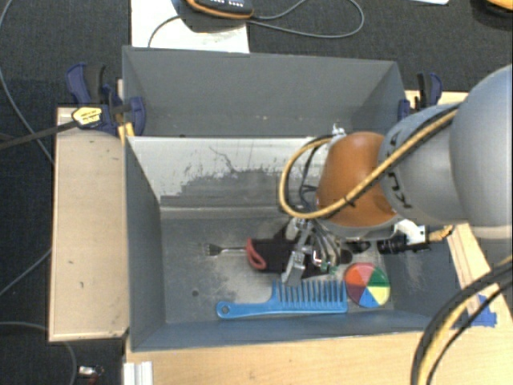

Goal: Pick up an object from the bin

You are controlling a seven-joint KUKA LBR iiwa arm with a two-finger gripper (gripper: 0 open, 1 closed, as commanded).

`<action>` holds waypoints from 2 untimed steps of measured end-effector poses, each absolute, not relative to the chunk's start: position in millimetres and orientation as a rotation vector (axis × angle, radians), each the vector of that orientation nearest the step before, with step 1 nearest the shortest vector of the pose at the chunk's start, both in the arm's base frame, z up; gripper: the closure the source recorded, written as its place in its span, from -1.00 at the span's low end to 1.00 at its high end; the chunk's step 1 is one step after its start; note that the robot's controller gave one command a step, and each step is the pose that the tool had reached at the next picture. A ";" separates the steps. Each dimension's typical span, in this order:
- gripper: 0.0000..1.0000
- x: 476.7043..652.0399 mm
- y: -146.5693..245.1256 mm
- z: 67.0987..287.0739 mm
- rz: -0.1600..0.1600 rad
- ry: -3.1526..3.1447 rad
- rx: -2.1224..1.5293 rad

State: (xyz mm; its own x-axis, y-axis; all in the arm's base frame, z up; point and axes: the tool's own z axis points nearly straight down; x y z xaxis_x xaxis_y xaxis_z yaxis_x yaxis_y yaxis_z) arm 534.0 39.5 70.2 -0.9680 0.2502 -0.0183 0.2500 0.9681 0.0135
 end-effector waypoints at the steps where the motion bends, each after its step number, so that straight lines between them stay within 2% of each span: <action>1: 1.00 523.2 31.8 71.1 0.013 3.091 0.467; 2: 1.00 523.2 31.8 71.1 0.013 3.090 0.469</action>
Offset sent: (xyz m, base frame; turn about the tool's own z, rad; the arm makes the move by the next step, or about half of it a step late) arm 0.0000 0.0000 0.0000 0.0000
